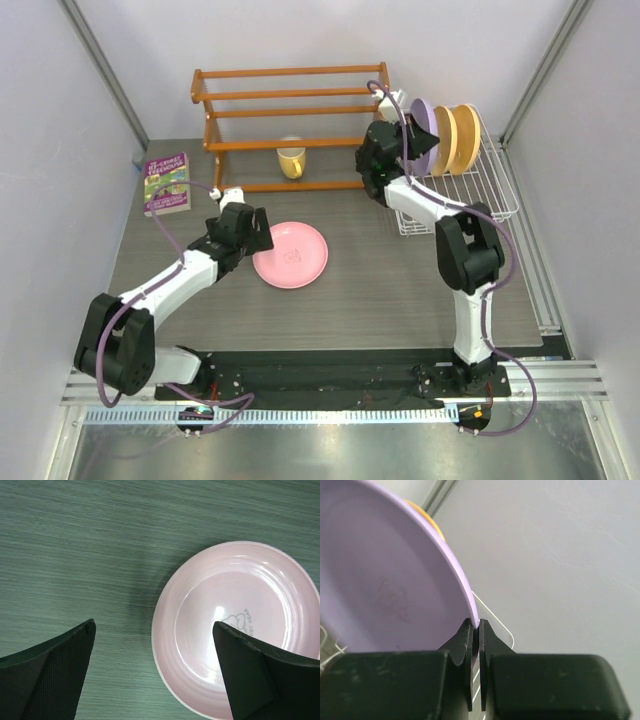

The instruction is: Unload the plates from the dish rack

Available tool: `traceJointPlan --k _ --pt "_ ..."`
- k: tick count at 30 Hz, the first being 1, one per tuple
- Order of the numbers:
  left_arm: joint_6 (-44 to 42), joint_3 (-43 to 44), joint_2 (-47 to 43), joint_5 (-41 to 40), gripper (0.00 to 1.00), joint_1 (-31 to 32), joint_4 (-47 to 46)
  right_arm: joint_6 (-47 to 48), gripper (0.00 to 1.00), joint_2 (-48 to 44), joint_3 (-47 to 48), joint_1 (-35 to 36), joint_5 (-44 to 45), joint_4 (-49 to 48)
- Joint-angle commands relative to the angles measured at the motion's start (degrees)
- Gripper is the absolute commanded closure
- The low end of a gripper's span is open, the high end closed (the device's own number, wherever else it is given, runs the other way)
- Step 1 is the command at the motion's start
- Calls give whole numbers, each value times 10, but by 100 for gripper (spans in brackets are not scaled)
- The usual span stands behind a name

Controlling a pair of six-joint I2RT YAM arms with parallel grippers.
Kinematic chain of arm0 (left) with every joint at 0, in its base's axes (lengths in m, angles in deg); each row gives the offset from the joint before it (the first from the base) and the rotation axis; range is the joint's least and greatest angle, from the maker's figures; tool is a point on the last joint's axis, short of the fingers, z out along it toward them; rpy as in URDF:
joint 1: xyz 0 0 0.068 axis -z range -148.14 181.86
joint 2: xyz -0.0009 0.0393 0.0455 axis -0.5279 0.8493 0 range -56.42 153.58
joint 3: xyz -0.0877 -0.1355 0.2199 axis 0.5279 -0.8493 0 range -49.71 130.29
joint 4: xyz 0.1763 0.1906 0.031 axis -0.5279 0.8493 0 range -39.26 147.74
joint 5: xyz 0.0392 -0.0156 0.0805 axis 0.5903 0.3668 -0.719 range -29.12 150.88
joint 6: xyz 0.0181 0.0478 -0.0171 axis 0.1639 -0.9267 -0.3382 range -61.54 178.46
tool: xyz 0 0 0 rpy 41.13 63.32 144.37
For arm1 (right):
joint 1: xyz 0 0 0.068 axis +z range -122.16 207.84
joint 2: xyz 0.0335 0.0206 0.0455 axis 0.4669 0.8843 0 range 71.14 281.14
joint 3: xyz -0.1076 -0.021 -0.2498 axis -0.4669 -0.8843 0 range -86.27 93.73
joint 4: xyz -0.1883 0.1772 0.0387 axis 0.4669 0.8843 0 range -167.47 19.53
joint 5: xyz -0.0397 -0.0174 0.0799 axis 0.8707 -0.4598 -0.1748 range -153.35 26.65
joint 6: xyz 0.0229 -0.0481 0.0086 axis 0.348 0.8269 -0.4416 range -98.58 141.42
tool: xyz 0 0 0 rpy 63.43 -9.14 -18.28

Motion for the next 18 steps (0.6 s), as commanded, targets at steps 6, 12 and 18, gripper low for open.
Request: traceJointPlan --k 6,12,18 --pt "10 9 -70 54 0 -2 -15 -433 99 -233 -2 45 -75 481" --pt "20 -5 -100 119 0 -2 -60 -640 99 -357 -22 52 -281 727" --pt "42 -16 -116 192 1 1 -119 -746 99 -450 -132 60 -456 765"
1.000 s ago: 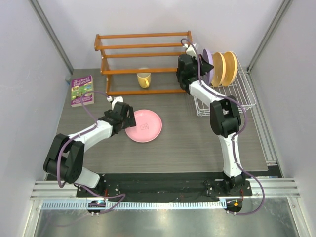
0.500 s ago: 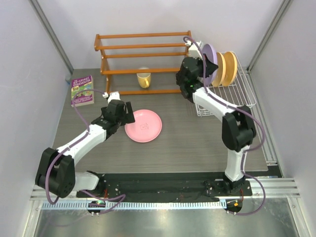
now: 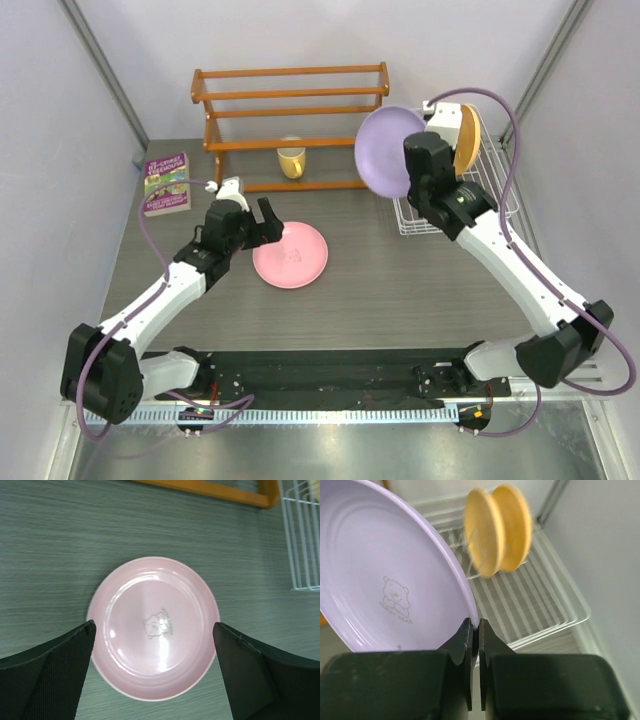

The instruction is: Unload the plates from the dish rack

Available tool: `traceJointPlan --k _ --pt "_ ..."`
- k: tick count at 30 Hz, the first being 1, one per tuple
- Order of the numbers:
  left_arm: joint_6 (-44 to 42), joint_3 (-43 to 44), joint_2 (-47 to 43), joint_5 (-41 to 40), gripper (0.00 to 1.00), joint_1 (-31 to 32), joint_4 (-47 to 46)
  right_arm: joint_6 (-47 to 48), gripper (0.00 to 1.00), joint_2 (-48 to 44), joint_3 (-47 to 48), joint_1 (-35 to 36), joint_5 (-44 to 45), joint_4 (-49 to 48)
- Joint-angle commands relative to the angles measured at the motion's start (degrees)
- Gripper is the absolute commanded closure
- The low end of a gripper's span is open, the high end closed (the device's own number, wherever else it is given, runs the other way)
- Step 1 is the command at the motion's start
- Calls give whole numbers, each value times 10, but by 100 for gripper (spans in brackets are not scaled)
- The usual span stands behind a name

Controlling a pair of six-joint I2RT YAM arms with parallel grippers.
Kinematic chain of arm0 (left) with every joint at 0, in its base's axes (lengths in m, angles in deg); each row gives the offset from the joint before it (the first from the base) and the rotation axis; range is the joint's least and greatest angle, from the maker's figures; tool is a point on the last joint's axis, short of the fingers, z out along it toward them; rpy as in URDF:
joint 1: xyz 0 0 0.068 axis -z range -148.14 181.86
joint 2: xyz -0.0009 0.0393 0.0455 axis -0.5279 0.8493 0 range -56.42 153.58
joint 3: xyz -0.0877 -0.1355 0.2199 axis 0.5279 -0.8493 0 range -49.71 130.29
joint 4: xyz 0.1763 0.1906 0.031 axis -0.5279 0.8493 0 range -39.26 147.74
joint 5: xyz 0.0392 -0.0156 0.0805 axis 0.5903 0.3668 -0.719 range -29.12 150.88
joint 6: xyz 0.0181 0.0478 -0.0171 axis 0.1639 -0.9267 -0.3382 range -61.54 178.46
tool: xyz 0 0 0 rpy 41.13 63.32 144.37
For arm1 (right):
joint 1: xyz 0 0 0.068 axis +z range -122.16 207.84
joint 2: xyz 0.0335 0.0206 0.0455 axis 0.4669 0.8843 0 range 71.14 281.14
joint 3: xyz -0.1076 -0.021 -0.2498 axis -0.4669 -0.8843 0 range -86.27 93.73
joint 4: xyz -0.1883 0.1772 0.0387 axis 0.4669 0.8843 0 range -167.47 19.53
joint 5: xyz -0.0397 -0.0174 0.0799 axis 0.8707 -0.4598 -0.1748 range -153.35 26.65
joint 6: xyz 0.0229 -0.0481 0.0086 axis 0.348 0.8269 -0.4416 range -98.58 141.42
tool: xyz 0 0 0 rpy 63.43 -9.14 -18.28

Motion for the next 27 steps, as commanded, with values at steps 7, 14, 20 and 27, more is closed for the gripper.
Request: traceJointPlan --k 7,14,20,27 --pt "40 -29 -8 94 1 29 -165 -174 99 -64 -118 37 -248 62" --pt "37 -43 15 90 1 64 -216 -223 99 -70 -155 57 -318 19" --pt "40 -49 23 83 28 78 -230 -248 99 -74 -174 61 -362 -11" --pt "26 -46 20 66 100 78 -209 -251 97 -77 -180 61 -375 -21"
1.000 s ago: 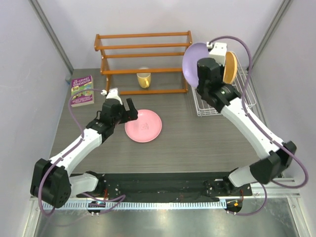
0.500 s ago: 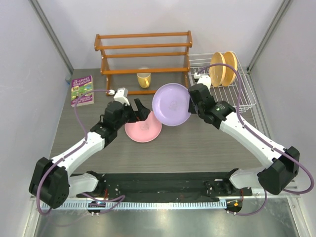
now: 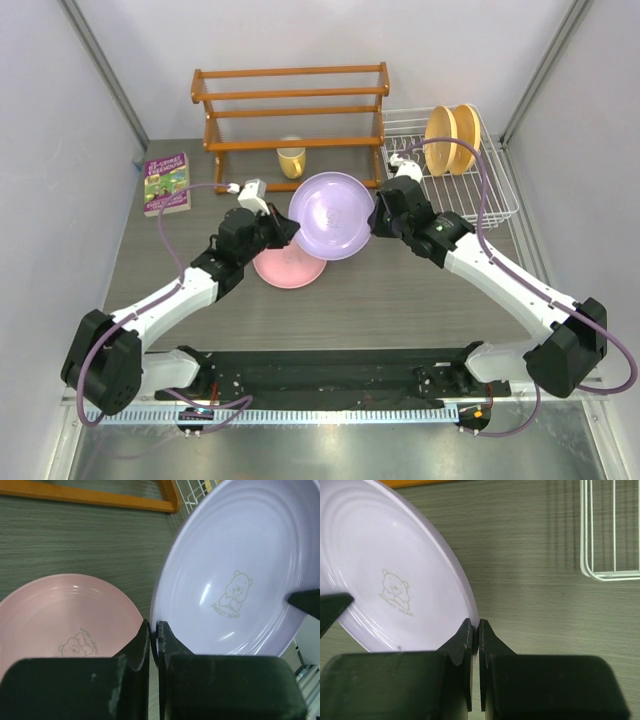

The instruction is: Unload the plates from the dish rack

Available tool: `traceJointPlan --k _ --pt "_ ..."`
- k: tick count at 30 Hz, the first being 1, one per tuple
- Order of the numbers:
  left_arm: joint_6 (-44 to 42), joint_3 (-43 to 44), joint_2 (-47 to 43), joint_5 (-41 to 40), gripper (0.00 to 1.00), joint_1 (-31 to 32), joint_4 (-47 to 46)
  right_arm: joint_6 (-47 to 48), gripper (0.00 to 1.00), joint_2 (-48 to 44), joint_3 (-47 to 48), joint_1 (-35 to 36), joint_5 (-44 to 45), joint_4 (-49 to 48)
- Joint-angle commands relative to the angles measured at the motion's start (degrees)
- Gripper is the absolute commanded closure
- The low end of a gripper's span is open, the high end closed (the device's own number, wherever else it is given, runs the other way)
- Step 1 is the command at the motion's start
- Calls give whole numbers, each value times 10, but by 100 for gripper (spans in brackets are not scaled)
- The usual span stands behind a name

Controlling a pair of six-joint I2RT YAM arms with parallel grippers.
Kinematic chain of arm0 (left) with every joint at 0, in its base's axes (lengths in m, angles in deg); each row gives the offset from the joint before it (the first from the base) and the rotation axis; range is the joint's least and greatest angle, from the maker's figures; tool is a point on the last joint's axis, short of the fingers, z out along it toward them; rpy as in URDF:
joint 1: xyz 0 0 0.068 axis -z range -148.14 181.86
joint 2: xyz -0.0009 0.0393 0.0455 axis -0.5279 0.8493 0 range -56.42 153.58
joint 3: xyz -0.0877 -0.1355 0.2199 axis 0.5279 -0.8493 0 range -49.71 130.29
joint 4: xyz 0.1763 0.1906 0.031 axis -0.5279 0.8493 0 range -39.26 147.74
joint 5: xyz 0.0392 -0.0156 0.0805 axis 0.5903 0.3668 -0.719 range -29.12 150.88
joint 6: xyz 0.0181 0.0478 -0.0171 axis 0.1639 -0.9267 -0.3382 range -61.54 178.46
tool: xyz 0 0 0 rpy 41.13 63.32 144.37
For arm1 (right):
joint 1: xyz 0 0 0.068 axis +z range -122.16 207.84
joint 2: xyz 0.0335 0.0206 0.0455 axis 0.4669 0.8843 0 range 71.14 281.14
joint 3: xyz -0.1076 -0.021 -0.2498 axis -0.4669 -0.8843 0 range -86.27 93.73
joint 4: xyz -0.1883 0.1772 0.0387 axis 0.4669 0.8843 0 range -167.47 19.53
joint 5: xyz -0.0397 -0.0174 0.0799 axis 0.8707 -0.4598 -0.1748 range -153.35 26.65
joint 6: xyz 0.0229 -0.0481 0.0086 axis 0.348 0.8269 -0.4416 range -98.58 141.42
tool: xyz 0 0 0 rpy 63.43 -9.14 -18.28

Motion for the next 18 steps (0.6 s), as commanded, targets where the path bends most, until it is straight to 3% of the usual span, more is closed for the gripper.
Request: traceJointPlan --k 1,5,6,7,8,9,18 --pt "-21 5 -3 -28 100 2 -1 -24 93 -23 5 3 -29 -52" --pt "-34 4 -17 -59 100 2 23 -18 55 -27 -3 3 -14 -53" --pt "-39 2 -24 -66 100 2 32 -14 58 -30 -6 3 -7 -52" --pt "-45 2 -28 -76 100 2 41 -11 55 -32 -8 3 7 -50" --pt "-54 3 -32 -93 100 1 52 -4 36 -33 -7 4 19 -45" --pt "-59 10 -39 -104 100 1 78 -4 26 -35 -7 3 34 -40" --pt "-48 62 -26 -139 100 -32 235 23 25 -36 -7 0 92 -21"
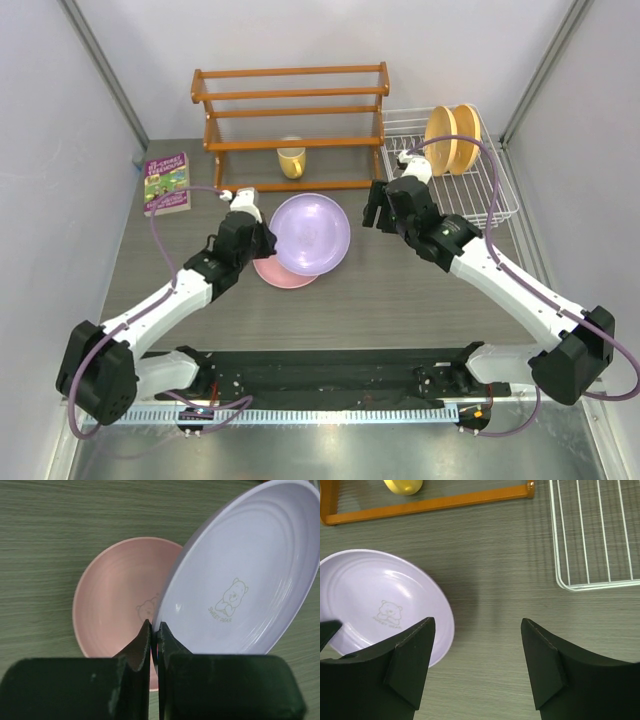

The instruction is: Unload the plates from the dish rack

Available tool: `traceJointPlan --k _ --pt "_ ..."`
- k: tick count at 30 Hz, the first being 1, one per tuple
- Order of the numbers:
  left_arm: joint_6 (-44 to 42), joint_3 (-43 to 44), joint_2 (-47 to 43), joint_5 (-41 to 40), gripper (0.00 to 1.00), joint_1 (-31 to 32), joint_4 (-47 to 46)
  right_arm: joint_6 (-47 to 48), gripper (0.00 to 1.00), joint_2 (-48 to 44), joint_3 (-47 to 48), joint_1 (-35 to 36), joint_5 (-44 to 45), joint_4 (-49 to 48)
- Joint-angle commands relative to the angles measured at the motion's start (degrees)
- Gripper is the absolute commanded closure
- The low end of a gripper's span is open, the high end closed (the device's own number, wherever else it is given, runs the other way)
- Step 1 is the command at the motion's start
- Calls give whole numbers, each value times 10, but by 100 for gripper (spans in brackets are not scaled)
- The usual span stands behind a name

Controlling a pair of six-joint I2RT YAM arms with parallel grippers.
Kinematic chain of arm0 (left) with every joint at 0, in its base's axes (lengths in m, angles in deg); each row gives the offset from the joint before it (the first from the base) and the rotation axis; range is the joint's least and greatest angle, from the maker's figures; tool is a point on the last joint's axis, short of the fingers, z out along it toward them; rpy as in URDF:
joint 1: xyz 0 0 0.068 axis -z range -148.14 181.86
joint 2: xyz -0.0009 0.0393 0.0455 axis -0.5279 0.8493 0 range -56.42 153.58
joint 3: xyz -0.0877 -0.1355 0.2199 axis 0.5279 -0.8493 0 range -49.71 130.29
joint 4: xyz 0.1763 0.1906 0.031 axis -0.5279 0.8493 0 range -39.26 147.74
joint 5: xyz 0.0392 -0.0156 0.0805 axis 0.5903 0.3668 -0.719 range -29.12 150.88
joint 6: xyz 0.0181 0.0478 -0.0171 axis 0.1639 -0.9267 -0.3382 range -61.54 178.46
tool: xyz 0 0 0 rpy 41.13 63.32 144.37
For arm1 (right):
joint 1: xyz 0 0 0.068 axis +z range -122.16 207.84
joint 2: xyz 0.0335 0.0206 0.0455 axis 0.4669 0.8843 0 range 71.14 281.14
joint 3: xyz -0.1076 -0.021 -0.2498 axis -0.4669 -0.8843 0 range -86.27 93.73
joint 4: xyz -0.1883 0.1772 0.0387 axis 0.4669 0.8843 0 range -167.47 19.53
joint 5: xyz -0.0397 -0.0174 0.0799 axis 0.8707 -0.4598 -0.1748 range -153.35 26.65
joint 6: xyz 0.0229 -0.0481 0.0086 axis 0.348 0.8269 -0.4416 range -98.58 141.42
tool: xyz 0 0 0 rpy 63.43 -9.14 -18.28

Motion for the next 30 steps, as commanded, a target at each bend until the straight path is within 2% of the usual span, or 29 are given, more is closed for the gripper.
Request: traceJointPlan --k 1,5,10,18,20,21,22,24,25,28,30 --pt "10 57 11 -26 100 -28 92 16 25 -9 2 1 36 -2" --pt "26 52 15 -47 100 -38 114 23 25 -2 2 -1 47 1" --pt "30 50 39 -18 100 -68 125 35 24 3 5 -6 61 6" --pt "41 52 87 20 100 -81 123 48 24 8 7 -28 65 8" --pt "39 54 92 29 97 -81 118 58 24 10 8 -34 69 8" --pt "39 54 94 30 93 -81 118 60 24 13 11 -44 74 12" --pt "39 54 95 29 76 -81 117 62 23 16 12 -50 78 13" --pt "40 53 93 29 53 -81 116 72 23 21 16 -64 95 19" --pt "40 52 89 28 39 -81 113 75 23 29 19 -81 100 19" --pt "40 51 82 14 15 -81 116 100 23 48 29 -114 139 17" --pt "35 52 77 7 7 -81 116 115 23 63 39 -129 180 8"
